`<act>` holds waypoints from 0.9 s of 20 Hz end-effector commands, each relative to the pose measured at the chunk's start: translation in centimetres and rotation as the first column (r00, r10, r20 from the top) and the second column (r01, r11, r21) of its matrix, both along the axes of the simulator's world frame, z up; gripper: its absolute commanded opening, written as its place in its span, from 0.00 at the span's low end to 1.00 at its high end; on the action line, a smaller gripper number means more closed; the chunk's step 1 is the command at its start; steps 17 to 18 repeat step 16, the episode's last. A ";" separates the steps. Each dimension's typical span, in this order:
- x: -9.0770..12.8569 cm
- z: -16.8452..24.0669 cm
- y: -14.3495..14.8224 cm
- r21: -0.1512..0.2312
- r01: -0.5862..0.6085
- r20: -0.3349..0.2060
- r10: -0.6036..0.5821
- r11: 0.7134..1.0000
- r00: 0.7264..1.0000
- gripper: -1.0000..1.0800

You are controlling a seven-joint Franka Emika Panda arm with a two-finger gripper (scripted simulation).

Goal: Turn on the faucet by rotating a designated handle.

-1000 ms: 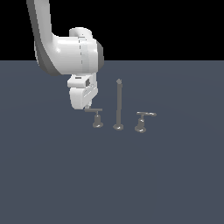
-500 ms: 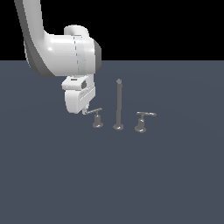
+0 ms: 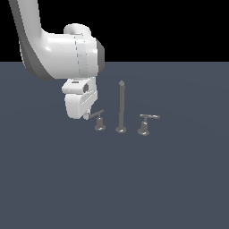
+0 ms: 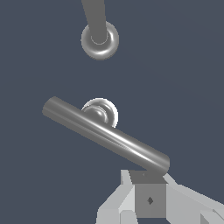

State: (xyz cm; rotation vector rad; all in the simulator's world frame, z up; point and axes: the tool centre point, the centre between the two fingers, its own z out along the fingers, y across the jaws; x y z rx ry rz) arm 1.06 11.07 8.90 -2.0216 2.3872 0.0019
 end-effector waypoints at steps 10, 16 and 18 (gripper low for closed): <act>-1.5 0.0 -3.2 -0.003 0.003 -0.005 -0.003 1.000 1.000 0.00; -1.6 0.0 -6.8 -0.009 0.015 -0.009 -0.015 1.000 1.000 0.00; -1.6 0.0 -6.8 -0.009 0.015 -0.009 -0.015 1.000 1.000 0.00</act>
